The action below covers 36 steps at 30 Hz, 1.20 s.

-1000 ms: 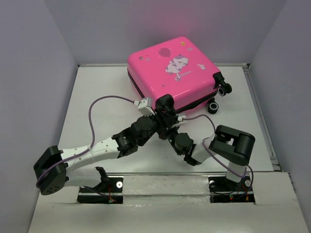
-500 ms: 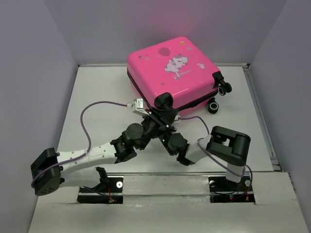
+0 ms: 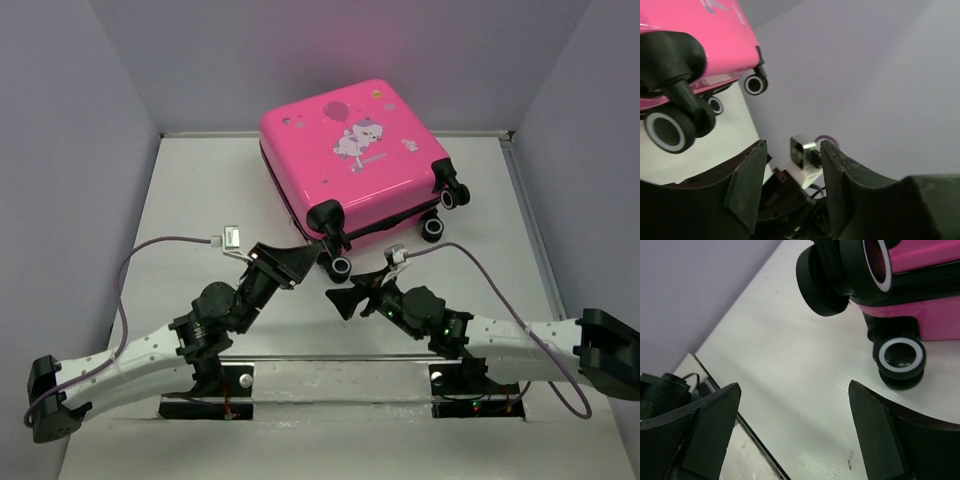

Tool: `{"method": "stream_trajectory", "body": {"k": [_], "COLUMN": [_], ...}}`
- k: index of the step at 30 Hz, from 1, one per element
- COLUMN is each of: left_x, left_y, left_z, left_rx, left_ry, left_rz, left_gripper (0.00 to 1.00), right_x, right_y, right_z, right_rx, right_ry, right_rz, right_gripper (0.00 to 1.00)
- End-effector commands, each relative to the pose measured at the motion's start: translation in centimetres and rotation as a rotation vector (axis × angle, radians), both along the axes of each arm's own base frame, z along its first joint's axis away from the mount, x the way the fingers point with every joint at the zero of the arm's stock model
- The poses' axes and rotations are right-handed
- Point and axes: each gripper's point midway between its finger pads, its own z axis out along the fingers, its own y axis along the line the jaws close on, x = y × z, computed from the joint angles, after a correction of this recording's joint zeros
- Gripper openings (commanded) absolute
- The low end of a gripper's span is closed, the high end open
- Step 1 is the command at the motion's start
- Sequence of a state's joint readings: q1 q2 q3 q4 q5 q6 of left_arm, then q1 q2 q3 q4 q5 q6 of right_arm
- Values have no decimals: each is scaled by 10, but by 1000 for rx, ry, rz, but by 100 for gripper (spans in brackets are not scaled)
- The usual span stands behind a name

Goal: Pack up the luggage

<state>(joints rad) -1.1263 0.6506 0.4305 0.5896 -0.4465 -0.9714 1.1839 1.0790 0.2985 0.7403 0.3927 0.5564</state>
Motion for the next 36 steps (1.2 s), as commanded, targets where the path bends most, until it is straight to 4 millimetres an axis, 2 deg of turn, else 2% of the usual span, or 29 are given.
{"method": "stream_trajectory", "body": {"k": [1,2,3,5,7,8,9,11,13,14,15,20,22,23,28,29,30,32,34,35,36], "left_x": [9,10,10,8,7,9,10,13,15,16,17,32,37,45,62,66,69,75,82,86,89], "left_y": [30,35,39,44,46,48,48,47,42,41,39,38,36,43,43,41,39,31,25,24,22], "left_z": [-39,-48,-61,-86,-98,-110,-116,-129,-140,-140,-143,-159,-159,-164,-159,-163,-159,-157,-160,-155,-155], "left_rx": [195,226,254,313,344,386,411,478,531,546,565,640,645,658,684,715,718,745,767,772,781], "left_ry": [64,83,114,145,158,172,176,185,191,186,184,200,184,192,170,166,159,141,138,127,123], "left_rz": [121,133,148,146,147,158,161,167,156,152,150,149,127,147,154,150,148,137,132,142,143], "left_gripper": [58,58,58,58,59,61,61,62,62,63,63,64,64,63,62,62,61,60,59,59,59], "right_x": [2,5,12,24,35,43,47,54,68,77,82,111,114,116,125,127,132,134,136,133,135], "right_y": [-25,-25,-23,-21,-25,-18,-9,-1,-1,2,2,0,1,3,16,19,18,17,12,10,5], "right_z": [-12,-3,17,20,15,18,25,21,21,32,22,30,28,28,35,39,35,35,33,33,34], "right_rx": [-297,-310,-328,-402,-533,-614,-607,-721,-760,-753,-789,-801,-804,-797,-792,-791,-814,-820,-818,-812,-808], "right_ry": [36,21,-16,-32,-43,-56,-59,-55,-37,-38,-22,-15,-12,-8,-47,-57,-58,-60,-49,-47,-42], "right_rz": [-38,-52,-69,-119,-160,-175,-176,-174,-210,-243,-246,-302,-292,-275,-246,-243,-248,-261,-269,-267,-276], "right_gripper": [97,99,100,100,100,100,100,100,100,100,100,100,100,100,96,80,72,38,19,7,7]}}
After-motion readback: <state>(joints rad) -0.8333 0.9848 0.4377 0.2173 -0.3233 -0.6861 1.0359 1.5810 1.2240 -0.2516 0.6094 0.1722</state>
